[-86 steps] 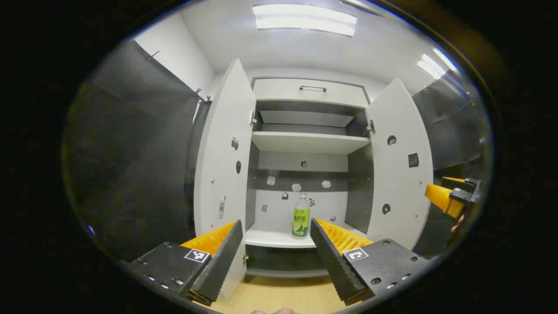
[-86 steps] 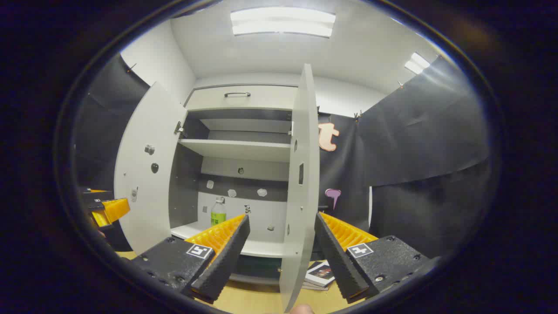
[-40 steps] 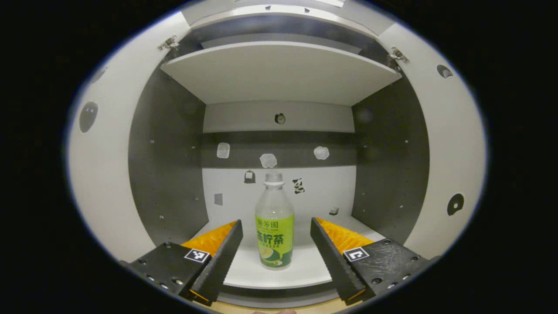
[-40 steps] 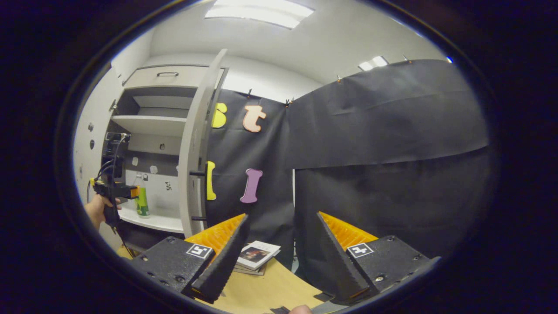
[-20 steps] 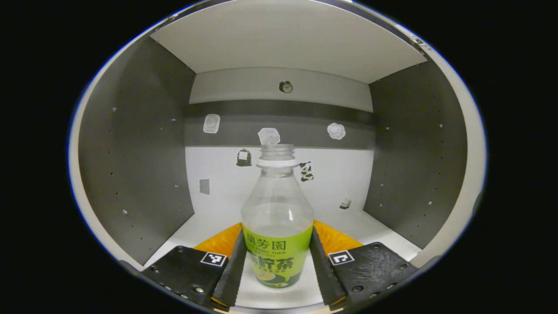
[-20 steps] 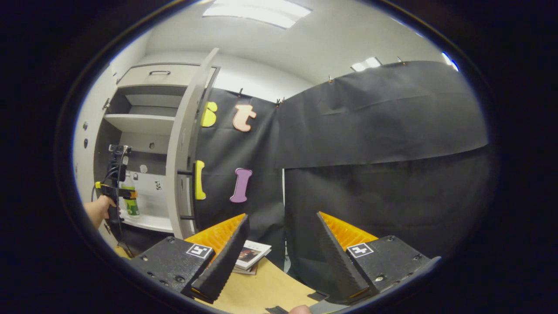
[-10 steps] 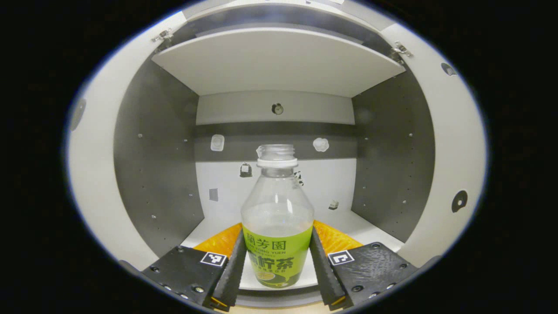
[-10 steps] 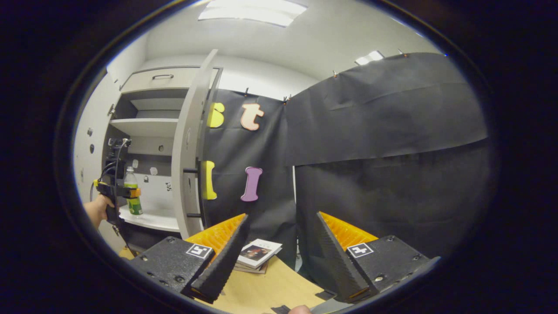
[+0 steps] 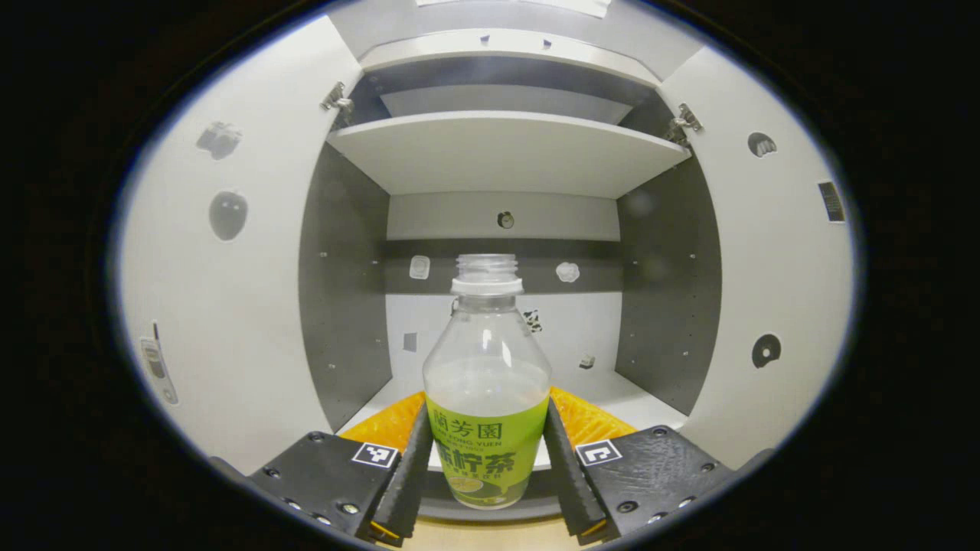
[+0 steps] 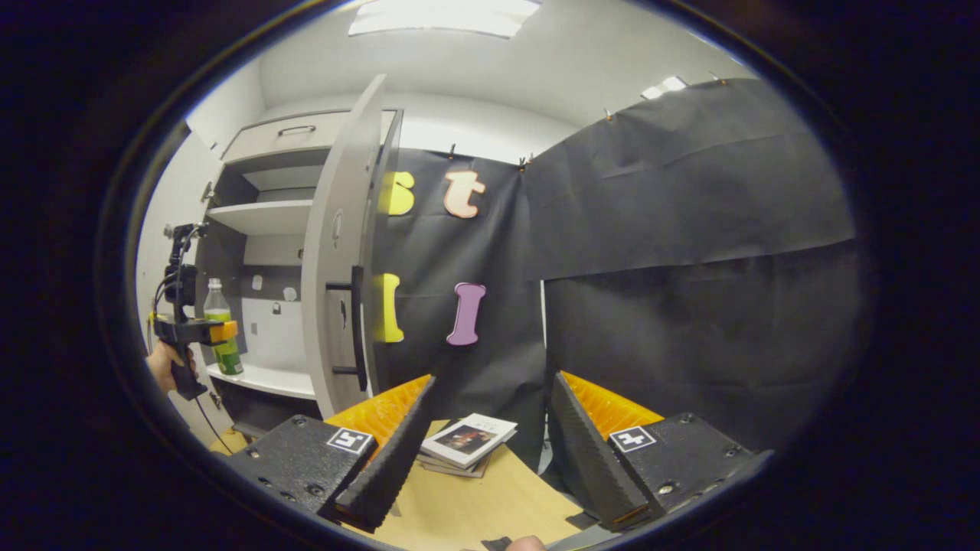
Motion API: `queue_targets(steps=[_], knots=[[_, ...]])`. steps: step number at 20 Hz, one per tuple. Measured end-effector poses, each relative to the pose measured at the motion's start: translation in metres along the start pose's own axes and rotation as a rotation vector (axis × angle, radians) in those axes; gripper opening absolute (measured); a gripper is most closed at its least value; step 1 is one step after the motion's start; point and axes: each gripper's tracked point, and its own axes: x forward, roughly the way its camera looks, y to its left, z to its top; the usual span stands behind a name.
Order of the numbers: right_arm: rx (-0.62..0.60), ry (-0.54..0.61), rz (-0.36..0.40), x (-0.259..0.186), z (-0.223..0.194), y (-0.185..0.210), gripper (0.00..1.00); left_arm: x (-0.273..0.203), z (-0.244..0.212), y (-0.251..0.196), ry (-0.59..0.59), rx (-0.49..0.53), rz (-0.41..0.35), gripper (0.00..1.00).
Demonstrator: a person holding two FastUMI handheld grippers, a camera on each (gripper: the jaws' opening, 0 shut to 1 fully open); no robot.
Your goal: Grasp the bottle in the cabinet with the left hand and place it on the coaster, then close the right door with the right hand and the left door with the left hand.
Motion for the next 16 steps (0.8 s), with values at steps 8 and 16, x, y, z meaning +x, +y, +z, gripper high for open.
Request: queue_targets(steps=[8,16], knots=[[-0.008,0.014,0.081,0.01,-0.006,0.021,0.98,-0.062,-0.013,-0.002,-0.077,0.077,0.051,0.73],[0.016,0.03,0.154,0.011,-0.017,0.051,0.97,-0.095,-0.035,0.001,-0.068,0.04,0.088,0.73]])
